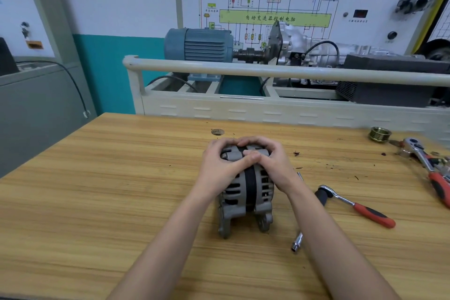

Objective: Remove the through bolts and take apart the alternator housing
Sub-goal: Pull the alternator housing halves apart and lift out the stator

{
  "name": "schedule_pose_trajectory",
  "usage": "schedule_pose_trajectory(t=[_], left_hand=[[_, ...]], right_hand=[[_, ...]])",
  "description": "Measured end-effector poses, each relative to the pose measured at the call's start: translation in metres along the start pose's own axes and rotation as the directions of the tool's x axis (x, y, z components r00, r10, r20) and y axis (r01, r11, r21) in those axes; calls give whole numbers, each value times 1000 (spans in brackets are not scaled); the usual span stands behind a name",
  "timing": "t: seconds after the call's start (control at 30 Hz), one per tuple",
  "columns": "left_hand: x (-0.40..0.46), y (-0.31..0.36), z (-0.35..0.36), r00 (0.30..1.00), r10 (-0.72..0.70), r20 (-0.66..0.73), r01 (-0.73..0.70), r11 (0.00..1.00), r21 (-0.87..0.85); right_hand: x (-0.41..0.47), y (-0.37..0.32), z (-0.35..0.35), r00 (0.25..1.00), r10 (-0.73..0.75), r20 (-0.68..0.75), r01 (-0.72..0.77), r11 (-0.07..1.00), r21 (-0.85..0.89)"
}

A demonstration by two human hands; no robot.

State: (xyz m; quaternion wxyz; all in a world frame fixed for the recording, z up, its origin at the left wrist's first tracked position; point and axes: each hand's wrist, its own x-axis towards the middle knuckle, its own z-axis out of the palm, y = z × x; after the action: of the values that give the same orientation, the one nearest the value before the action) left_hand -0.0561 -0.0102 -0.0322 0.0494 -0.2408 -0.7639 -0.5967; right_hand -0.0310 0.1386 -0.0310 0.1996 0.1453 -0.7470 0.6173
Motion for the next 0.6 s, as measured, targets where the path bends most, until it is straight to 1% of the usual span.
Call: schedule_pose_trajectory(t=[0.07,0.23,0.43,0.6], left_hand=[[3,-1,-1,1000,20,-2,-20,1000,-21],[5,-2,-1,997,52,-56,-52,999,-2],[8,0,-3,997,78,-23,-78,997,30],[11,3,-3,995,98,-16,-98,995,-2]], right_hand=[[-1,1,-1,999,5,-40,-3,999,33],[-2,4,4,992,4,-126,13,990,138],[-1,7,2,988,-39,-150,61,987,150],[0,9,2,984,-71,-163,101,978,184]])
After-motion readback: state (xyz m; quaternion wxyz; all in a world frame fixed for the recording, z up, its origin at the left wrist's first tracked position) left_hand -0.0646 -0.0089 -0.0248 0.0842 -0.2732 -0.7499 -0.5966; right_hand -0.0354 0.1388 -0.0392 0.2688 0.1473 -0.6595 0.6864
